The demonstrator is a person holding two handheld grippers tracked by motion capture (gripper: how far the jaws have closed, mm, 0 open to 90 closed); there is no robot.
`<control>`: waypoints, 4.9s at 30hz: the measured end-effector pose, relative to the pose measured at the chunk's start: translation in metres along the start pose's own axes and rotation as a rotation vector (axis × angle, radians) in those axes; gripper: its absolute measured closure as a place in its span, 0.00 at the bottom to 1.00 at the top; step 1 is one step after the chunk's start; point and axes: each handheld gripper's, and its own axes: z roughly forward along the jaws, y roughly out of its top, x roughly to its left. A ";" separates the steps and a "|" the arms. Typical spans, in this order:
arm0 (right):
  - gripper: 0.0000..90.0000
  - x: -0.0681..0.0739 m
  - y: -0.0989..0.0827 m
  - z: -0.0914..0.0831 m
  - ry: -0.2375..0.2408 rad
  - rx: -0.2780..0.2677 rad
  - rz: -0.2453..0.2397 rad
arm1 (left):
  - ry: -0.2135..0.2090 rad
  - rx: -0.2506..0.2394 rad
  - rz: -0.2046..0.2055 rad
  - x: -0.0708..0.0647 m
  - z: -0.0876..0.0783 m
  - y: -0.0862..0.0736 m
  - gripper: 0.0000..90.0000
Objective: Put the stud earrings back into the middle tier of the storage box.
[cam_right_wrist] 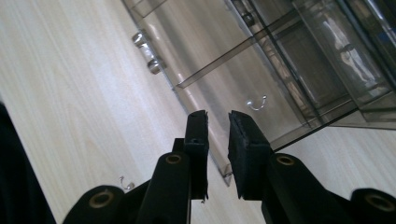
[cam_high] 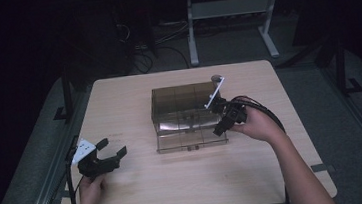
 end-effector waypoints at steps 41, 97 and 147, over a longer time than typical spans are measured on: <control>0.73 0.048 -0.056 0.001 0.021 -0.049 -0.056 | 0.000 0.005 0.003 0.000 0.000 0.000 0.14; 0.85 0.070 -0.061 0.069 0.043 0.184 -0.118 | 0.000 0.008 0.003 0.001 0.000 0.000 0.14; 0.95 0.064 -0.057 0.047 0.036 0.114 -0.118 | -0.001 0.002 -0.005 0.000 0.000 0.000 0.14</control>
